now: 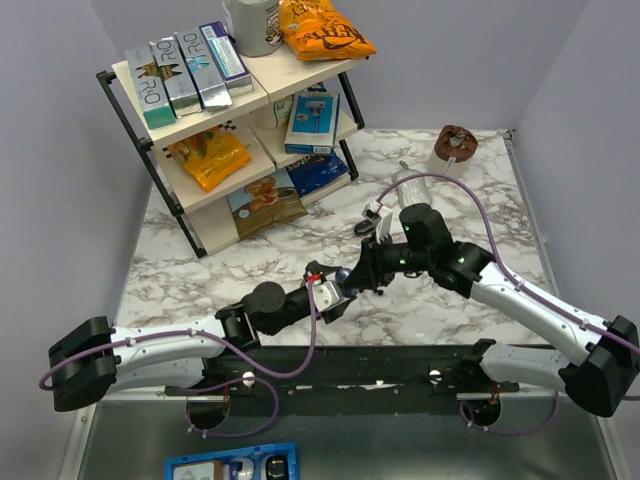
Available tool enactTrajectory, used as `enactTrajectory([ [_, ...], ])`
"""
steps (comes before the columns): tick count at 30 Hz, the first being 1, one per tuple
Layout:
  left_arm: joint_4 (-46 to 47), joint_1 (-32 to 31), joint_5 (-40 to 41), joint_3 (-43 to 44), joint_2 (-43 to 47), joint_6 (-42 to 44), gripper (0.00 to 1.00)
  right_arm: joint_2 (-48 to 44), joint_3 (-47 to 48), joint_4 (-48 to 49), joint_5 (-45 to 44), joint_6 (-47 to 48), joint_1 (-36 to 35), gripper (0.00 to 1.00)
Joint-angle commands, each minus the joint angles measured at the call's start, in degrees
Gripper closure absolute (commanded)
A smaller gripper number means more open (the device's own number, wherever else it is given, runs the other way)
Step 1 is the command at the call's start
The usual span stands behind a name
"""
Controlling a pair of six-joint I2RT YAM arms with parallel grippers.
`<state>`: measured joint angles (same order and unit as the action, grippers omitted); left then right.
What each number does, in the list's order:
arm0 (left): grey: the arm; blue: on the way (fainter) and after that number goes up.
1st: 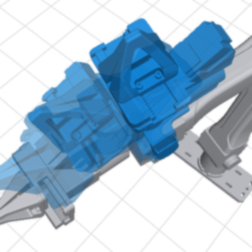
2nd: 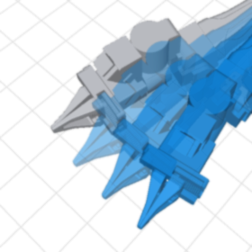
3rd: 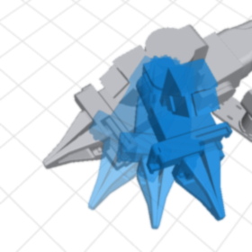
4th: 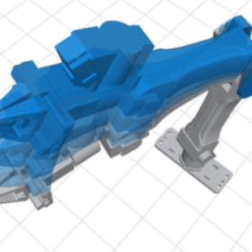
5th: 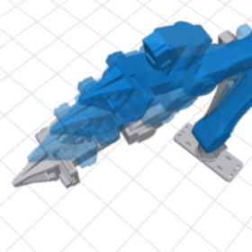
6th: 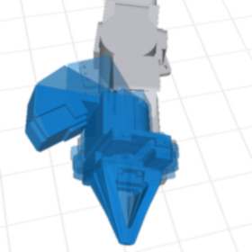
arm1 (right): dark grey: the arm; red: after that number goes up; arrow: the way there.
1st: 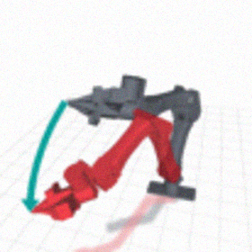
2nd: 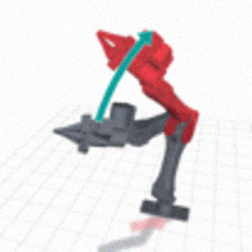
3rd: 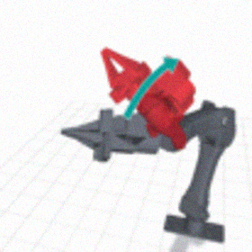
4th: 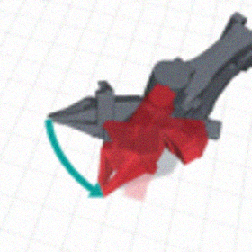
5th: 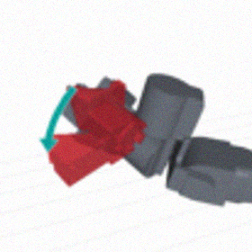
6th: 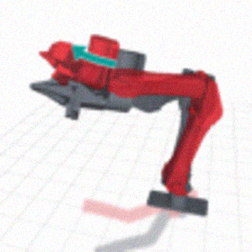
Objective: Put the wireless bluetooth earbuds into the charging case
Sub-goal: Pick up the charging case at the center of the board.
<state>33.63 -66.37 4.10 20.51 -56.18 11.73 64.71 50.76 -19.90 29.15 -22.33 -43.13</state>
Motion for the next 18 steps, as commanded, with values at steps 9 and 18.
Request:
enactTrajectory([
  [9, -3.2, 0.1, 0.1, 0.1, 3.3, 2.2, 0.22, 0.8, 3.2, -9.1, 6.7, 3.8, -0.2, 0.99],
  [18, -7.6, 0.1, 6.9, 2.1, 3.0, -4.9, 0.01, -3.9, 3.8, -7.7, 1.9, 1.5, -0.1, 0.99],
])
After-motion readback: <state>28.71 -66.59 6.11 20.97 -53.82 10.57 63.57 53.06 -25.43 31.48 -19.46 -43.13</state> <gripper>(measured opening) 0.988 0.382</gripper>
